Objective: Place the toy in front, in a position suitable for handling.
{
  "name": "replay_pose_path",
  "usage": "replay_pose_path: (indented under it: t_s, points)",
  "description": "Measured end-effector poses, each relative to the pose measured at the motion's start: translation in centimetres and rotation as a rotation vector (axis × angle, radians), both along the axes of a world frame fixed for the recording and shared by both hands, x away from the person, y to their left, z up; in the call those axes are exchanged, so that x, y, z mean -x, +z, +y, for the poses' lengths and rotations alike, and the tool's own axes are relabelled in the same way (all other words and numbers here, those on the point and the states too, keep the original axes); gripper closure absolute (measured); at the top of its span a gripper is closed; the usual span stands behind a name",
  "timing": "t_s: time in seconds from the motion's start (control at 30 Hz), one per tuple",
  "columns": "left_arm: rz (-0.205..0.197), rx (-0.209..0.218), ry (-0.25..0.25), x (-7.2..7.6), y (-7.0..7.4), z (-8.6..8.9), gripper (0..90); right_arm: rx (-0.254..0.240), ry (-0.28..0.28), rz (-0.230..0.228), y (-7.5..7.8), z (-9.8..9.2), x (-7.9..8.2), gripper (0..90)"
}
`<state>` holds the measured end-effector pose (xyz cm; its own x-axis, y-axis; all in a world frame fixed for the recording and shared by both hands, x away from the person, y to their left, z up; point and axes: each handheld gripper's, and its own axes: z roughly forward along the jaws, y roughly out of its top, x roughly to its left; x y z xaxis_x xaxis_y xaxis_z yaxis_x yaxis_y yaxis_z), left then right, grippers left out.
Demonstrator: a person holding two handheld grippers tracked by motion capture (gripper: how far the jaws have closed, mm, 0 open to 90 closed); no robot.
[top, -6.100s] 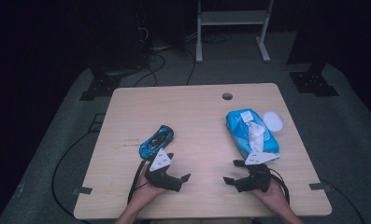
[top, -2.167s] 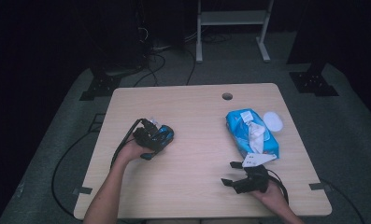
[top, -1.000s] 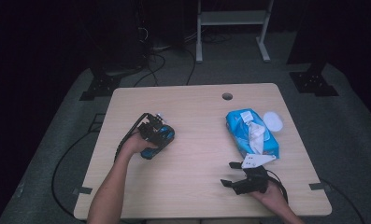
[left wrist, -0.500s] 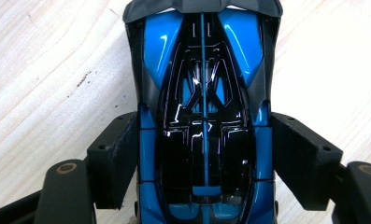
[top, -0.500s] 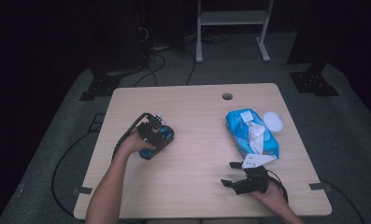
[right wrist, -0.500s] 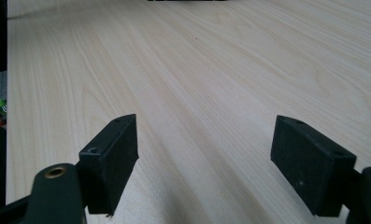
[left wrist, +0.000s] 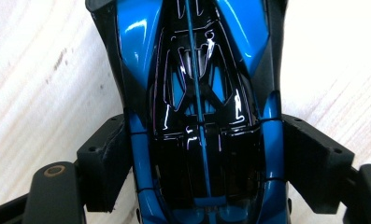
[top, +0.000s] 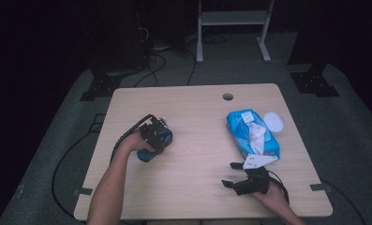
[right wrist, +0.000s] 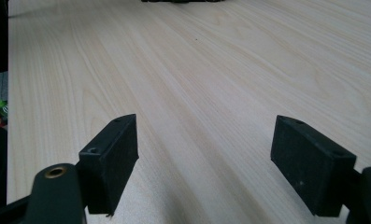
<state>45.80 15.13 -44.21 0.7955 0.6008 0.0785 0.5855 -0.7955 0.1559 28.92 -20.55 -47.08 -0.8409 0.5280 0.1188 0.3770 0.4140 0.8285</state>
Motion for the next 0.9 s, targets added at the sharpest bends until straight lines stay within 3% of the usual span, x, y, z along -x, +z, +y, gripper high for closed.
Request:
replay_pose_path:
  t_s: [0.13, 0.27, 0.5, 0.63, 0.73, 0.9]
  points:
    - [-0.001, -0.028, 0.017, 0.0, 0.1, -0.3, 24.6, 0.0, -0.001, 0.001, 0.0, 0.0, 0.0, 22.2]
    - [0.001, -0.026, 0.007, 0.0, 0.3, -0.3, 25.1, -0.003, -0.003, -0.001, 0.0, -0.1, 0.0, 22.2]
    - [-0.033, -0.042, 0.009, 0.2, 0.6, 0.2, 25.5, -0.009, -0.007, -0.002, 0.1, -0.2, -0.1, 22.2]
    - [-0.042, -0.024, 0.018, 0.2, 1.0, 0.5, 25.5, -0.009, -0.009, 0.002, 0.1, -0.3, -0.2, 22.2]
    - [-0.05, -0.033, 0.002, 0.5, 1.7, 0.2, 25.5, -0.01, -0.01, 0.003, 0.0, -0.3, -0.2, 22.2]
    - [-0.064, -0.005, -0.039, 1.2, 3.1, -1.0, 25.6, -0.013, -0.014, 0.002, 0.0, -0.4, -0.3, 22.2]
